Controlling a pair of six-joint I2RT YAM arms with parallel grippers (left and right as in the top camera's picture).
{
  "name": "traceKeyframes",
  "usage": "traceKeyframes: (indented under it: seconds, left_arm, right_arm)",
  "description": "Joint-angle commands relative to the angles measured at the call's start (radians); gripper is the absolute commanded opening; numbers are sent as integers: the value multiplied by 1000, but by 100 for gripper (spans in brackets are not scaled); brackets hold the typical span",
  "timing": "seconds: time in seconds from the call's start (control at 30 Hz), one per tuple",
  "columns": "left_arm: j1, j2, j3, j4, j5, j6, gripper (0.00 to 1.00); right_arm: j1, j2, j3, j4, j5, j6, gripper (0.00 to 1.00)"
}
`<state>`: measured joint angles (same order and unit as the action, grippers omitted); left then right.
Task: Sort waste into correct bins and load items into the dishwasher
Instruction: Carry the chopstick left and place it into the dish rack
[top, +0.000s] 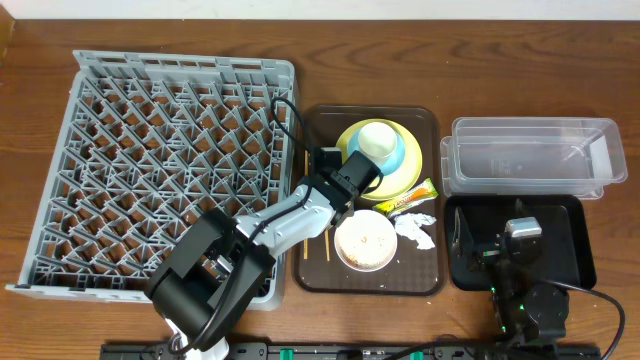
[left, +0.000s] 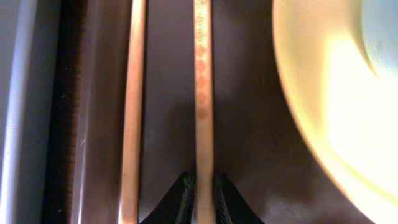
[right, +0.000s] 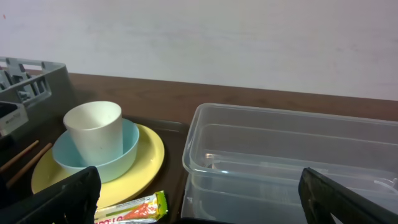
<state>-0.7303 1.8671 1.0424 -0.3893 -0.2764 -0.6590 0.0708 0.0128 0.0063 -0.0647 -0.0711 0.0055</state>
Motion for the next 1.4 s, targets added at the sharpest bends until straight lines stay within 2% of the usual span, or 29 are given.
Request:
traceKeyframes:
  seconds: [0.0, 0.03, 0.3, 0.57, 0.73, 0.9, 1.0, 1.13, 1.37]
  left_arm:
    - [0, 47, -22, -48, 13, -12, 11]
    - [0, 45, -22, -48, 13, -10, 8]
    - [0, -32, -9, -48, 13, 106, 7]
    - [2, -271, -9, -75, 0, 130, 7]
    - [39, -459, -8, -107, -6, 244, 8]
    - [164, -566, -8, -149, -5, 414, 8]
    - [228, -566, -8, -174, 18, 466, 7]
    - [290, -529, -8, -210, 210, 555, 8]
    - [330, -407, -8, -222, 213, 549, 7]
  right_arm:
    - [6, -2, -1, -5, 0, -11, 99]
    - [6, -2, -1, -4, 0, -11, 99]
    - [6, -2, -1, -5, 0, -10, 99]
    - [6, -2, -1, -5, 0, -10, 99]
    - [6, -2, -1, -5, 0, -11, 99]
    - [6, -2, -1, -5, 0, -11, 99]
    - [6, -2, -1, -5, 0, -11, 99]
    - [6, -2, -1, -5, 0, -10, 99]
    - [6, -2, -1, -5, 0, -10, 99]
